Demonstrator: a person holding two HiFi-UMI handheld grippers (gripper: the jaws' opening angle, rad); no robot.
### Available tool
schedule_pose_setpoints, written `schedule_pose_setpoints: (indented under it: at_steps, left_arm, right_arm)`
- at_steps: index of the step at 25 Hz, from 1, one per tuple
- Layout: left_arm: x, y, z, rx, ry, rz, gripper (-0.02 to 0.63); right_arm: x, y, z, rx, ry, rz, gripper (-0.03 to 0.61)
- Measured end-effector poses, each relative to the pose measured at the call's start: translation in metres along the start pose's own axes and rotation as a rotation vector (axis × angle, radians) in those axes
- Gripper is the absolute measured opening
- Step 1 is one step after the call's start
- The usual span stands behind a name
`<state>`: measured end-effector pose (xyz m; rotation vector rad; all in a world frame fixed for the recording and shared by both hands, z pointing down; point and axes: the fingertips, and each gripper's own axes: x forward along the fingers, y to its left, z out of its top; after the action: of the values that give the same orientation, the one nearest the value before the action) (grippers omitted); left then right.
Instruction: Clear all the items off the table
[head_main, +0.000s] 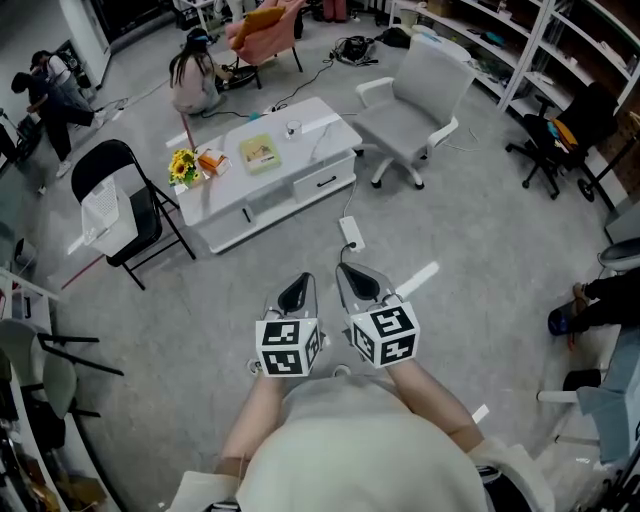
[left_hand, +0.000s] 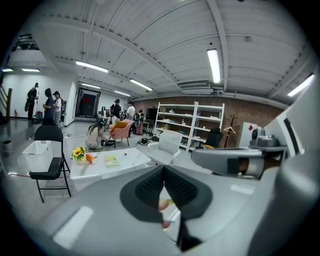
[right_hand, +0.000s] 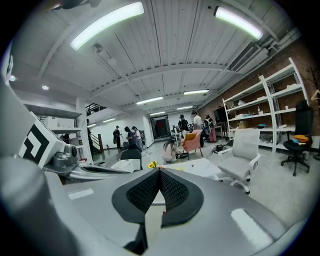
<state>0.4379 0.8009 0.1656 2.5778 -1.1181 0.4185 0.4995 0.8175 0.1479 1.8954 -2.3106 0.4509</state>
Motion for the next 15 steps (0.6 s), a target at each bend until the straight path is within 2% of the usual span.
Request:
schedule_pose_setpoints:
  at_steps: [9, 15]
  left_arm:
    - [0.001, -0.013, -0.003, 0.016, -0.005, 0.002, 0.009]
    - [0.003, -0.018, -0.002, -0.004, -0.004, -0.002, 0.009]
  right_arm:
    - [-0.006, -0.006, 0.000, -0.004, -0.010, 0.020, -0.002]
    - [-0.012, -0.002, 0.000, -0.048, -0.002, 0.051, -0.002]
